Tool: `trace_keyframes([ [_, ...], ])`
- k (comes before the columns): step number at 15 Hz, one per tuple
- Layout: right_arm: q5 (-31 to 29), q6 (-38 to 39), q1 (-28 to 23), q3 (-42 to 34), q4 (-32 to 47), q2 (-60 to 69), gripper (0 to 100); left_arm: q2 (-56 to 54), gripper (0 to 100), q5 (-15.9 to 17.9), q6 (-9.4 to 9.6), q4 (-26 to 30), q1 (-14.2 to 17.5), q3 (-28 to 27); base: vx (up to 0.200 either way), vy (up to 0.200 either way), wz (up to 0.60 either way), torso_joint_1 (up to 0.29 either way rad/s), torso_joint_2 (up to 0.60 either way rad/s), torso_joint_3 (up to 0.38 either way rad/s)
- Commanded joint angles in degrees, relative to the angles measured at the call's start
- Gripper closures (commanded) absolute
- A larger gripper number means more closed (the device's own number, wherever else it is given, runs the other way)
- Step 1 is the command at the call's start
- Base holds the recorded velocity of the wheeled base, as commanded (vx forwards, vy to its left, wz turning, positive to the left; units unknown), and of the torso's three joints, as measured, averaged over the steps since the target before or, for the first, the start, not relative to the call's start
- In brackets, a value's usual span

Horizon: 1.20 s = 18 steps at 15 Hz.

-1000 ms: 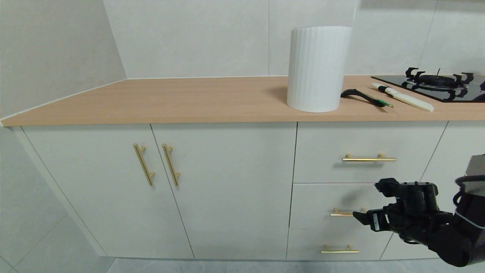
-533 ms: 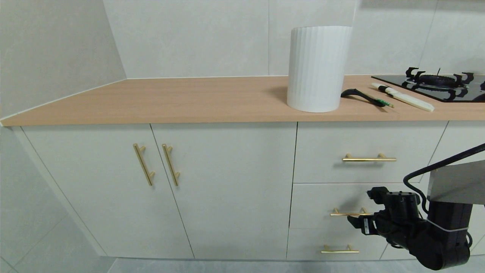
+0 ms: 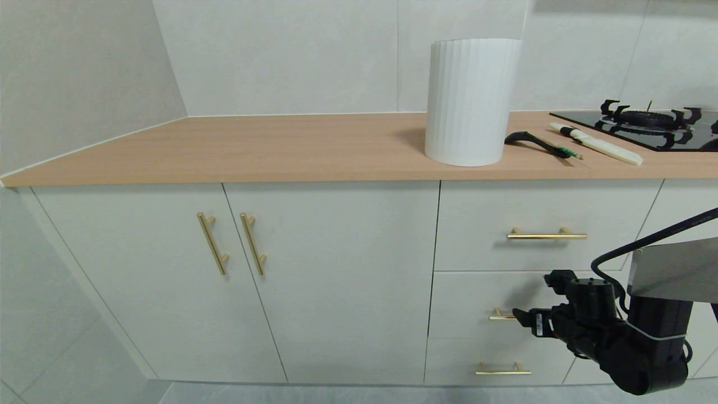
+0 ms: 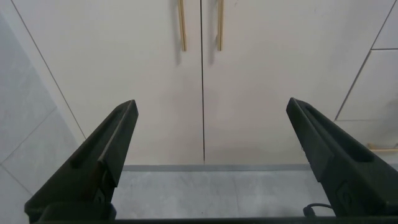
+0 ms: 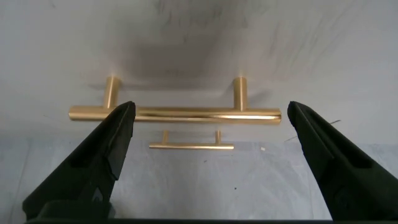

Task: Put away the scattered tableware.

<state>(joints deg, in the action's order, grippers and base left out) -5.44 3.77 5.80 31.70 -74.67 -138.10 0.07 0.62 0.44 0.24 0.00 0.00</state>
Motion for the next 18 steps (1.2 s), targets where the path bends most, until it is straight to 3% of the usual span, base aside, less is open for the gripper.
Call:
trace_keyframes([
  [1,-0.6,0.0,0.0,1.0,0.0,-1.0,0,0.0,0,0.0,0.00,0.0,0.0,0.0,0.000,0.000,0.00,0.000,0.00,0.000],
  [18,-2.0,-0.3,0.0,2.8,0.0,-5.0,0,0.0,0,0.0,0.09,0.0,0.0,0.0,0.000,0.000,0.00,0.000,0.00,0.000],
])
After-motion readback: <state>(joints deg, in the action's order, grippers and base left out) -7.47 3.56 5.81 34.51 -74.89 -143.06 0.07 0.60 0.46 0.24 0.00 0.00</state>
